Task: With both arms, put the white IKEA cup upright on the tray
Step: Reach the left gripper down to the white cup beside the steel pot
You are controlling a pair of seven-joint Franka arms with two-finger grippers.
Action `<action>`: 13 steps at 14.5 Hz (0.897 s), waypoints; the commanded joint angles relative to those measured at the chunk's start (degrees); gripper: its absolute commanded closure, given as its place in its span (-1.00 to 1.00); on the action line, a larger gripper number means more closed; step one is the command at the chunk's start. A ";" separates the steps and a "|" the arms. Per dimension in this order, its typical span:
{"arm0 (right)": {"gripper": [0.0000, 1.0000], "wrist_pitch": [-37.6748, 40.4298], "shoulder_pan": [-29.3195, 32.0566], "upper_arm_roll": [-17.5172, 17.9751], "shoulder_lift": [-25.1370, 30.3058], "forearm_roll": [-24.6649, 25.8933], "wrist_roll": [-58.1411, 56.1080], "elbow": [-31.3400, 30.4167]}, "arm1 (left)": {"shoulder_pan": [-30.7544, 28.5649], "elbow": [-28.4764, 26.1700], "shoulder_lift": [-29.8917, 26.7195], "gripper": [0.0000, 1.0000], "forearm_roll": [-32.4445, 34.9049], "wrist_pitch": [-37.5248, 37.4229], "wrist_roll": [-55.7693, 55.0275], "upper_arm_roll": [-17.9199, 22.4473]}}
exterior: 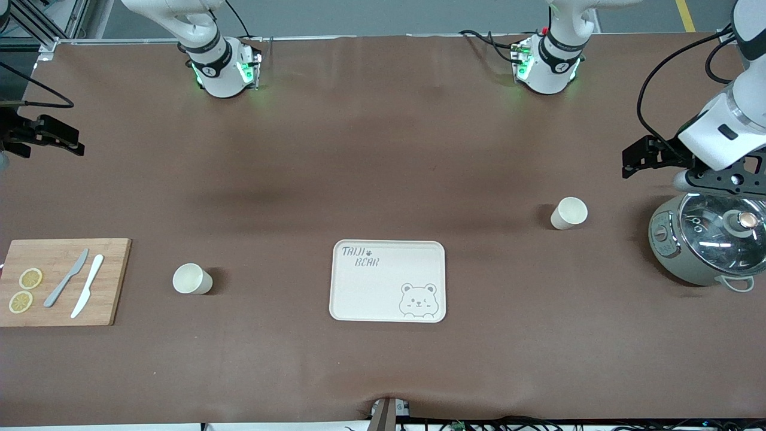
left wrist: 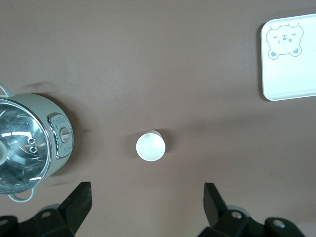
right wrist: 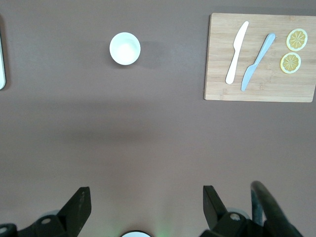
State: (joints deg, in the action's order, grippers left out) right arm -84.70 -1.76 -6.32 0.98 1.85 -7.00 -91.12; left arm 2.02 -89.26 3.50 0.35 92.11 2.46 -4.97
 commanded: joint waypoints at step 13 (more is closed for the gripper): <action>-1.00 0.59 0.53 0.17 0.60 -4.67 5.42 -0.55 | -1.05 -39.36 -13.07 -1.00 -2.99 30.54 4.30 -0.21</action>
State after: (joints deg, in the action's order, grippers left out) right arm -84.42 -1.75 -6.37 0.98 -2.07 -2.54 -91.18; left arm 1.66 -115.84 -2.40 -1.58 114.63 4.00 -5.04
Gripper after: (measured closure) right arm 0.000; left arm 0.000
